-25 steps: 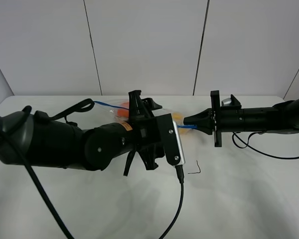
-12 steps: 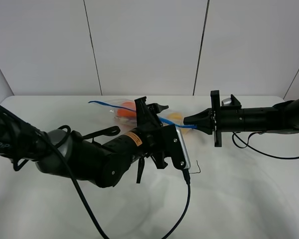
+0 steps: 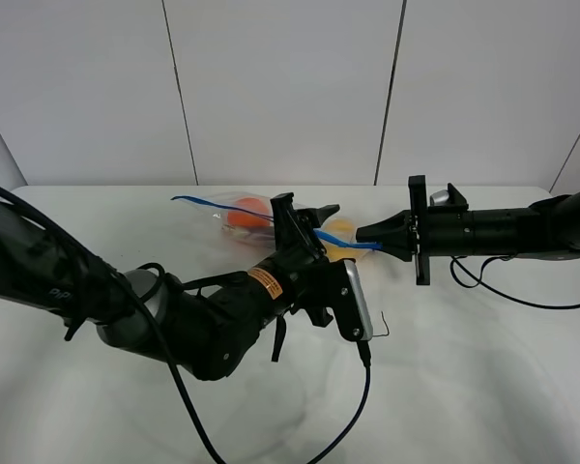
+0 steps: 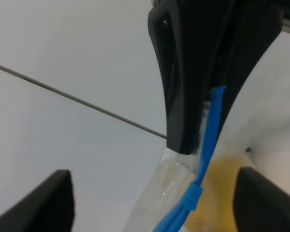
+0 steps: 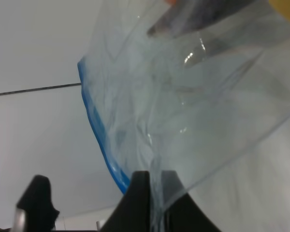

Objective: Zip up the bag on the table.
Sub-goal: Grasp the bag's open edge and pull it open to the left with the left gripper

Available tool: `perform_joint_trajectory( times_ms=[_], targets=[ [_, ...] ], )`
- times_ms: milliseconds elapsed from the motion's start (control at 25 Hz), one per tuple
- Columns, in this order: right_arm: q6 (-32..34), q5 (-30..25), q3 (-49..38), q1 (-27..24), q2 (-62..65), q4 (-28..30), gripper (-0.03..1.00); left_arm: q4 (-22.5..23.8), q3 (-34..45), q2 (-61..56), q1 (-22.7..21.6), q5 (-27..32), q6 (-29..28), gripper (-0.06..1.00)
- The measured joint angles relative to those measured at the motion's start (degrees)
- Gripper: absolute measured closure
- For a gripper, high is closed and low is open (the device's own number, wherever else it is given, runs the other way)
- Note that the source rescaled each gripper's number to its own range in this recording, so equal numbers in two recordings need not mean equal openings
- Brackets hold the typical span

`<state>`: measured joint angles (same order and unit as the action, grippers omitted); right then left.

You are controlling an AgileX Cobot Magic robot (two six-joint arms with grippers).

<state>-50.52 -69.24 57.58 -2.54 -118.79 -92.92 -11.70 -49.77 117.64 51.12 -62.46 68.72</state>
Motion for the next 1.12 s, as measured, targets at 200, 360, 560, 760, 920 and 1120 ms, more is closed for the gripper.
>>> perform_joint_trajectory(
  times_ms=[200,360,560,760,920,1120],
  targets=[
    [0.00,0.00,0.00,0.00,0.00,0.00,0.97,0.54,0.06,0.00,0.00,-0.36,-1.71,0.29],
    [0.00,0.00,0.00,0.00,0.00,0.00,0.97,0.78,0.06,0.00,0.00,-0.36,-2.59,0.37],
    [0.00,0.00,0.00,0.00,0.00,0.00,0.97,1.95,0.06,0.00,0.00,-0.05,-2.84,0.38],
    [0.00,0.00,0.00,0.00,0.00,0.00,0.97,5.08,0.06,0.00,0.00,0.76,-3.96,0.38],
    [0.00,0.00,0.00,0.00,0.00,0.00,0.97,5.41,0.06,1.88,0.00,-0.35,-4.45,0.38],
    [0.00,0.18,0.00,0.00,0.00,0.00,0.97,5.41,0.00,4.58,0.00,-2.00,-4.49,0.38]
  ],
)
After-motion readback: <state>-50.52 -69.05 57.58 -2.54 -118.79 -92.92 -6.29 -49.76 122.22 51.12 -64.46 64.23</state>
